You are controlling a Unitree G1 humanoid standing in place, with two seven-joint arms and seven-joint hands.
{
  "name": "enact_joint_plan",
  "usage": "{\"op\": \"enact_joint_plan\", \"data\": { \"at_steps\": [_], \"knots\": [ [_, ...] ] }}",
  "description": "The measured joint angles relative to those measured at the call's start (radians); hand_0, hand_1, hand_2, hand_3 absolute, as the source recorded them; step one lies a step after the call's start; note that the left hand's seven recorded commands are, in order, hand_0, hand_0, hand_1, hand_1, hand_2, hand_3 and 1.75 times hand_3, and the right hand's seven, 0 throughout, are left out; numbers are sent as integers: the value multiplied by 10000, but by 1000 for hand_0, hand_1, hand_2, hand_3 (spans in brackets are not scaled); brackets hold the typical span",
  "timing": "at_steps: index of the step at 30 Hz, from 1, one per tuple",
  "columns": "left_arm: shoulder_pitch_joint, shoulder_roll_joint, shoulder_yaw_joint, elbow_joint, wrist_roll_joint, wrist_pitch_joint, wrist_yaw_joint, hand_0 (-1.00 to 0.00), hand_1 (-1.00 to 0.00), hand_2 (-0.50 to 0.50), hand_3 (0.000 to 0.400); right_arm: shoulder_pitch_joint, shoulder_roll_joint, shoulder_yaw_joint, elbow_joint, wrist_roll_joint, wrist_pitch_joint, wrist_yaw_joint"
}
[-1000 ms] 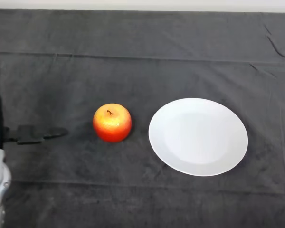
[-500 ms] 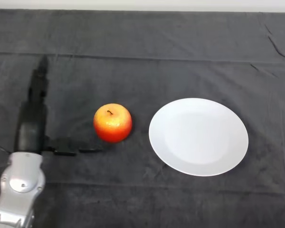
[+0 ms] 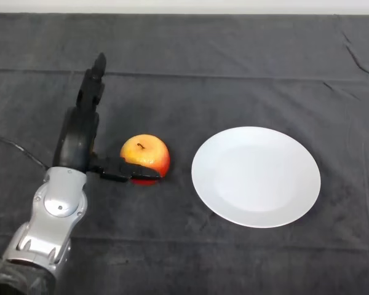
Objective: Move the apple to the plate
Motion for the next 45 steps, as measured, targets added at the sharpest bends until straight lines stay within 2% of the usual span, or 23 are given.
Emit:
{"op": "enact_joint_plan", "data": {
  "at_steps": [9,12,19,23,26,28,29,30,31,32,33,45],
  "knots": [
    [-128,-316,-342,1667,-81,-383,-148,0,0,0,0,0,0,-2,0,0,0,0],
    [-448,-447,-370,2233,-107,-500,-229,0,0,0,0,0,0,-1,0,0,0,0],
    [-1197,-519,-694,2807,-276,-724,-335,0,0,0,0,0,0,-2,0,0,0,0],
    [-1270,-552,-738,3103,-299,-870,-432,-90,0,-45,36,0,0,-6,0,2,0,0],
    [-1270,-590,-758,3367,-322,-887,-482,-110,0,-55,44,0,0,-6,0,2,0,0],
    [-1270,-590,-792,3498,-346,-892,-503,-239,0,-120,96,0,0,-6,0,2,0,0],
    [-1271,-591,-826,3545,-383,-897,-511,-529,0,-265,212,0,0,-5,0,2,0,0],
    [-1271,-596,-835,3588,-435,-904,-532,-824,-94,-365,329,0,0,-4,0,2,0,0],
    [-1271,-595,-835,3613,-443,-913,-537,-945,-188,-378,378,0,0,-4,0,2,0,0],
    [-1271,-595,-836,3646,-443,-947,-545,-1000,-914,-43,400,0,0,-4,0,2,0,0],
    [-1275,-595,-849,3716,-443,-1014,-562,-1000,-1000,0,400,0,0,-5,0,2,0,0],
    [-1571,-597,-1132,3854,-447,-1128,-585,-1000,-1000,0,400,0,0,-4,0,2,0,0]
  ]
}}
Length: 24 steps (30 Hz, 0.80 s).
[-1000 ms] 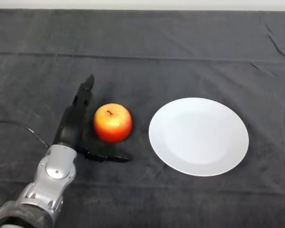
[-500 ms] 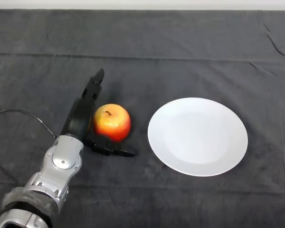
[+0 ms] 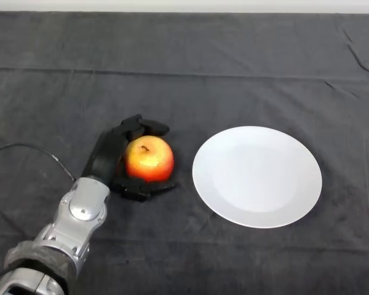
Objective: Move the apple to the plate
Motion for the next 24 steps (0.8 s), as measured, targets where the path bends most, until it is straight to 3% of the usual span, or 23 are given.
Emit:
{"op": "enact_joint_plan", "data": {
  "at_steps": [8,16,24],
  "knots": [
    [-7,5,-54,-240,2,324,-8,-1000,-1000,0,400,0,0,0,0,0,0,0],
    [-5,74,-98,-2631,39,1276,60,-1000,-1000,0,400,0,0,0,0,0,0,0],
    [87,85,-714,-5178,456,1892,671,-1000,-1000,0,400,0,0,-3,0,0,0,0]
  ]
}}
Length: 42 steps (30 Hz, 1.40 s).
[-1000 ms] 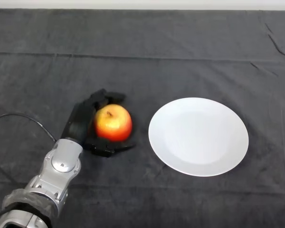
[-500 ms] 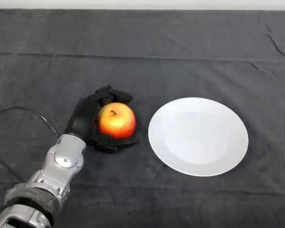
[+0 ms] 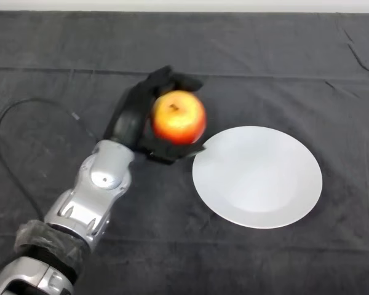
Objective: Move the apple to the plate
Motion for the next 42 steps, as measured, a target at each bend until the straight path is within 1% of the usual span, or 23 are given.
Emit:
{"op": "enact_joint_plan", "data": {
  "at_steps": [4,9,13,22,25,30,36,39,42],
  "knots": [
    [79,9,-460,-727,146,71,188,-1000,-1000,0,400,0,0,2,0,-1,0,0],
    [255,1,-974,-1163,211,72,239,-1000,-1000,0,400,0,0,2,0,-1,0,0],
    [395,10,-1334,-1195,203,72,228,-1000,-1000,0,400,0,0,0,0,-1,0,0],
    [393,-45,-1790,-1132,119,51,114,-1000,-1000,0,400,0,0,2,0,-1,0,0],
    [385,-80,-1995,-842,107,-100,115,-1000,-1000,0,400,0,0,2,0,-1,0,0],
    [381,-220,-2416,220,-34,-435,106,-1000,-1000,0,400,0,0,1,0,-1,0,0],
    [341,-370,-2990,1331,-254,-683,-201,-1000,-1000,0,400,0,0,2,0,-1,0,0],
    [301,-423,-3122,1697,-410,-778,-321,-1000,-1000,0,400,0,0,-1,0,-1,0,0],
    [46,-477,-3269,2016,-483,-894,-444,-1000,-1000,0,400,0,0,1,0,0,0,0]
  ]
}}
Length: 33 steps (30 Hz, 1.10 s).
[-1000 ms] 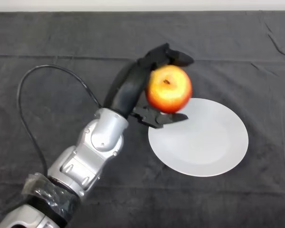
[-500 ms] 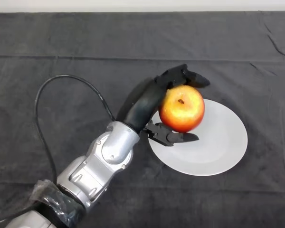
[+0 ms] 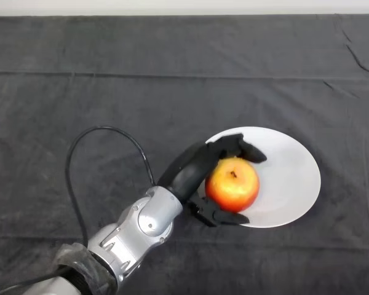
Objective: Move the apple to the plate
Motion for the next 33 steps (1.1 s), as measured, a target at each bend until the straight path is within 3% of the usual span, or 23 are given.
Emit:
{"op": "enact_joint_plan", "data": {
  "at_steps": [4,11,12,14,15,17,33],
  "knots": [
    [-439,-19,-237,434,3,2,-119,-1000,-1000,0,400,0,0,1,0,1,0,0],
    [-530,-108,-433,479,-198,10,-246,-1000,-1000,0,400,0,0,-1,0,1,0,0],
    [-537,-124,-433,496,-206,13,-251,-898,-663,-118,359,0,0,-1,0,1,0,0],
    [-545,-125,-434,500,-214,14,-273,-776,-510,-133,311,0,0,-1,0,1,0,0],
    [-555,-125,-434,501,-216,19,-298,-404,0,-202,162,0,0,-1,0,1,0,0],
    [-561,-124,-440,501,-221,41,-367,0,0,0,0,0,0,-1,0,1,0,0],
    [-613,28,-410,499,-444,109,-515,0,0,0,0,0,0,-1,0,1,0,0]
  ]
}}
